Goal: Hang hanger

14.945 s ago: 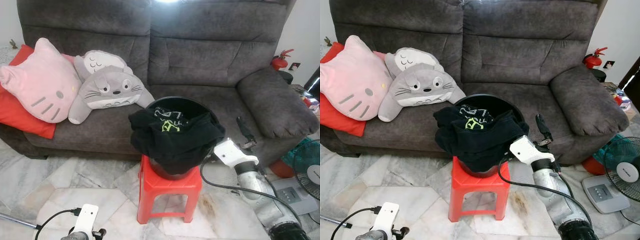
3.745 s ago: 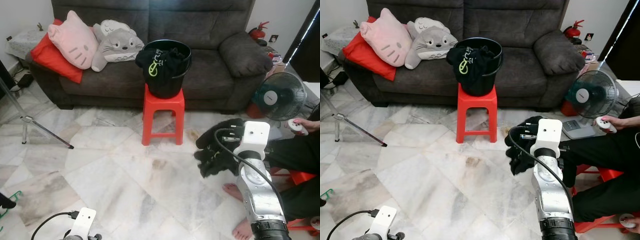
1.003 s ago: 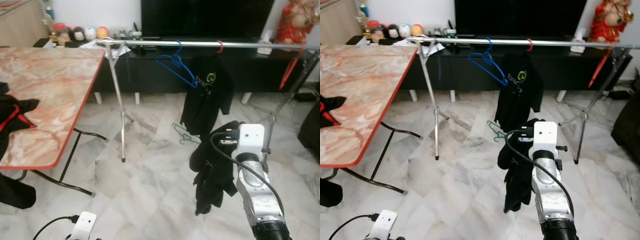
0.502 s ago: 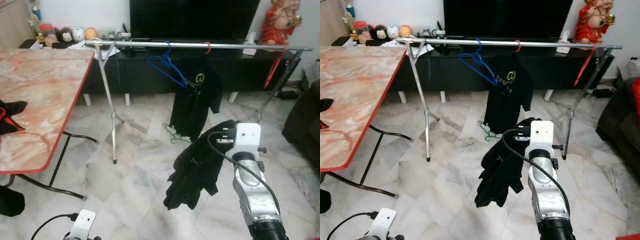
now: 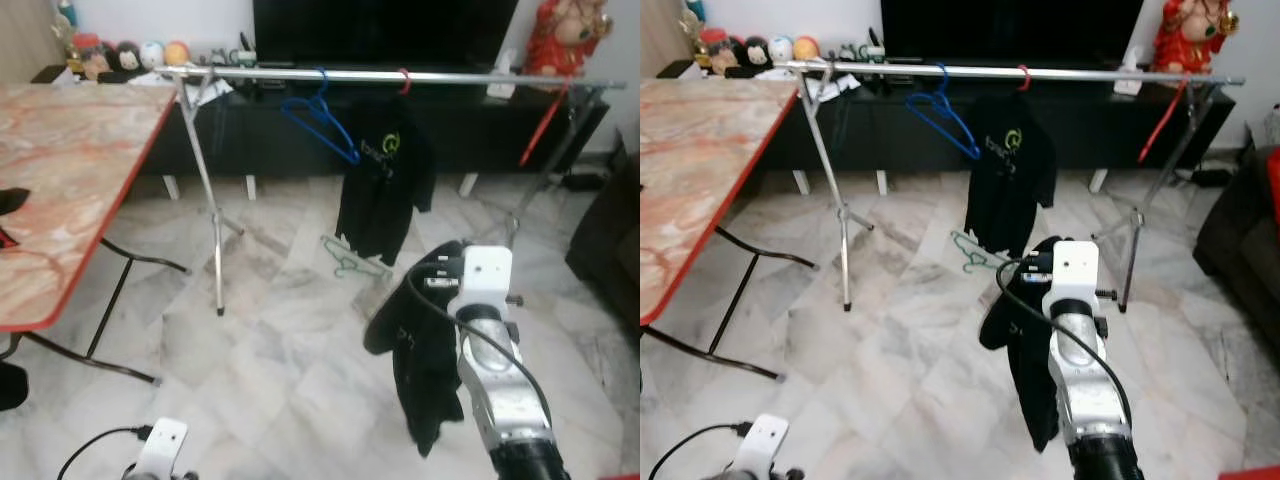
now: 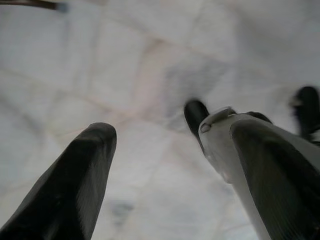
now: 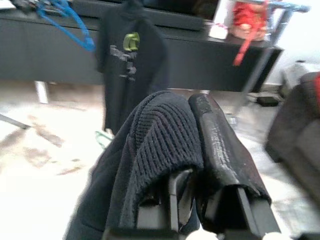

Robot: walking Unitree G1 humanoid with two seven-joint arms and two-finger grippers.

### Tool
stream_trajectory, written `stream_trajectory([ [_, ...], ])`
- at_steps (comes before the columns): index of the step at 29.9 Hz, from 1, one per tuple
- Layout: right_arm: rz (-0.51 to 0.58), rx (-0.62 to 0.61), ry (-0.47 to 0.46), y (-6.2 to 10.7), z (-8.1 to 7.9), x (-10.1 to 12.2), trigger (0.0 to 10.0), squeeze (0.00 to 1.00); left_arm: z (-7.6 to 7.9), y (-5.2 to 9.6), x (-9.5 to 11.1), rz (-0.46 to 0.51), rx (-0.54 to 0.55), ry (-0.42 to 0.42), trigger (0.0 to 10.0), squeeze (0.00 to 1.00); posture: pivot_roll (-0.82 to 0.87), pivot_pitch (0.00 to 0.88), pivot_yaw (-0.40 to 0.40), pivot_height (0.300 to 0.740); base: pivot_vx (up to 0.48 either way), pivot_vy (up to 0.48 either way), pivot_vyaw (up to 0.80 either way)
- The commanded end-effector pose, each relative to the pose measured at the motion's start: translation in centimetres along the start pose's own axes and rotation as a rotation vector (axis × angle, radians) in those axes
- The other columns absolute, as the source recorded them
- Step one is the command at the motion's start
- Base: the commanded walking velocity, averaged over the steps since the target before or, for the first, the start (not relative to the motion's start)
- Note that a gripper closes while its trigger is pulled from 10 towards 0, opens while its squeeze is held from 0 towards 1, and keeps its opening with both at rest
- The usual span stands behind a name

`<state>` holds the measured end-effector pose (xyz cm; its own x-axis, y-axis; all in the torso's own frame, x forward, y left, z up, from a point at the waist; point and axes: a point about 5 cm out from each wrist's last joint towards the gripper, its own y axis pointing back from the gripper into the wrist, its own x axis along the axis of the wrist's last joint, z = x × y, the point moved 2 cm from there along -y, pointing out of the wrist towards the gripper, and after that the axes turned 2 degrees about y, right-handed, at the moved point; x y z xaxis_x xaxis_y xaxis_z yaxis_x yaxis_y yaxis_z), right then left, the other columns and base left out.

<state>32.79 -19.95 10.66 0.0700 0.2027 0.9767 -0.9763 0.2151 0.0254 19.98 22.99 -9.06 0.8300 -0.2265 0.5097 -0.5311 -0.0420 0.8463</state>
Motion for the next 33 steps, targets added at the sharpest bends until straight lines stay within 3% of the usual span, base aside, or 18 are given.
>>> stream_trajectory([
  [1,0.044,0.004,-0.015,-0.25,-0.40,1.19,10.0,0.00,-0.54,0.11,-0.35,-0.017,0.009,-0.023,10.0,0.00,-0.11,0.041,-0.046,0.740,0.000,-0.337,0.00],
  [18,0.047,0.008,-0.011,-0.29,-0.40,1.25,10.0,0.00,-0.49,0.11,-0.39,-0.019,0.010,-0.014,10.0,0.00,-0.11,0.044,-0.049,0.740,0.000,-0.283,0.00],
  [33,0.047,0.012,-0.013,-0.25,-0.52,1.19,10.0,0.00,-0.41,0.13,-0.90,-0.050,0.007,0.007,10.0,0.00,-0.11,0.026,-0.047,0.740,0.000,0.000,0.00],
])
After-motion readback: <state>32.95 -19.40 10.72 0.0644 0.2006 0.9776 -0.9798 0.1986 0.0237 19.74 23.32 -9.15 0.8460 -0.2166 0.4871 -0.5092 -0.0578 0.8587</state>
